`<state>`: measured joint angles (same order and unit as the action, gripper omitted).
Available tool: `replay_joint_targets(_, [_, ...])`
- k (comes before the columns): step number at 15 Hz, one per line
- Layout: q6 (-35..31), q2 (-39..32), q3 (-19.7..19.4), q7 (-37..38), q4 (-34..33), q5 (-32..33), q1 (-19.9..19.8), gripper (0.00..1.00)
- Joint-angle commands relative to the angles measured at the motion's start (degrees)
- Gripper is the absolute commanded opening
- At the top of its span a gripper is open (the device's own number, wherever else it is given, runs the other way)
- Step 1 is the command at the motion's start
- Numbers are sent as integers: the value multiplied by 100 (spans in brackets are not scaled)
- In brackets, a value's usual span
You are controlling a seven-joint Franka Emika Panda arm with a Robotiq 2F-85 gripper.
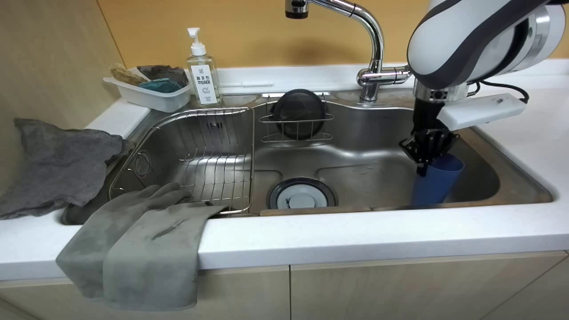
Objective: Put the blue cup into the sink
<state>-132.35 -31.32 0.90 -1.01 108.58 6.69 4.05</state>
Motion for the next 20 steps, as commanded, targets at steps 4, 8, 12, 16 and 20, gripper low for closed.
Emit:
replay_joint_targets(4, [-508,-23,-79,332,1,-40,23,1])
replay_joint_targets(8, [-504,-31,-164,455,-8,2,55,29])
replay_joint_targets(12, [-395,70,-191,541,-1,-32,51,55])
replay_joint_targets(16, [-305,434,-296,1062,53,-8,180,82])
replay_joint_targets(20, [27,1014,-222,1190,156,-92,168,100])
